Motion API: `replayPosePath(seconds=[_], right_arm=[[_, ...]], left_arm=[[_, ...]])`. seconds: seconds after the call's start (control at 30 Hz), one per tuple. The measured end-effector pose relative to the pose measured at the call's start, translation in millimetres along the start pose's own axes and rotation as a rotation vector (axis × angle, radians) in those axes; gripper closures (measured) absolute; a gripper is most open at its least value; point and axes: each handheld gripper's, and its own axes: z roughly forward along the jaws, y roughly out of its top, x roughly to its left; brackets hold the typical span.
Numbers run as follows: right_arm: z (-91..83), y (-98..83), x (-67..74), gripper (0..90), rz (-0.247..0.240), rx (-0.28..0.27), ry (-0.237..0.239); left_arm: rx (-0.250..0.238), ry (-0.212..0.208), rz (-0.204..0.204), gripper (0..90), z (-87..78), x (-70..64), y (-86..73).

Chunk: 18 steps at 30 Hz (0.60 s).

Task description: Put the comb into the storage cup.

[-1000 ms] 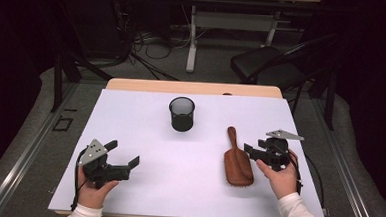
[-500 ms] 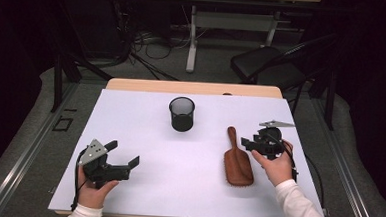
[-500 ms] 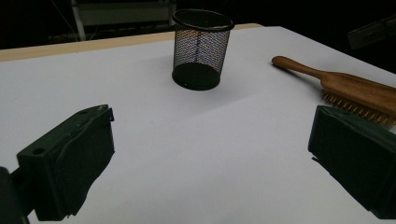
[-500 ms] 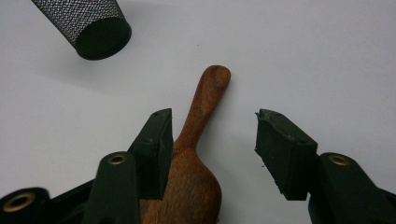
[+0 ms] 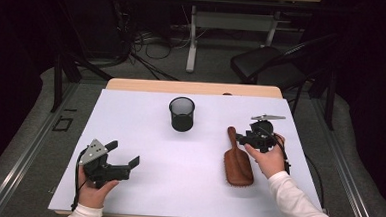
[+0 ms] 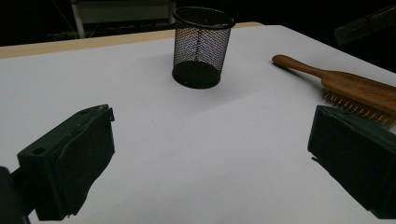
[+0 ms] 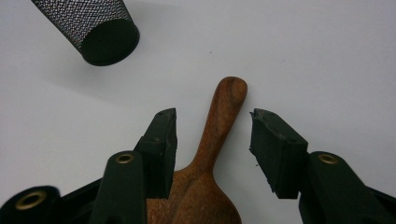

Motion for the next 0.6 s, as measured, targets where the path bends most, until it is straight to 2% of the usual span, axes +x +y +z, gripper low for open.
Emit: replayPosePath(seconds=[0.23,0.47,0.5,0.6], right_arm=[[11.0,4.5,6.0,58.8,0.020,0.030,0.016],[16.8,7.8,6.7,65.8,0.017,0.038,0.028],[18.3,8.3,7.1,69.6,0.018,0.050,0.029],[20.4,8.7,7.3,71.1,0.012,0.059,0.024]], left_arm=[[0.003,-0.001,0.002,0.6,0.0,0.2,-0.3],[0.006,-0.002,0.000,0.8,0.8,0.5,-0.6],[0.005,-0.002,0.000,0.8,0.9,0.5,-0.7],[0.007,-0.003,0.001,0.9,1.1,0.4,-0.7]])
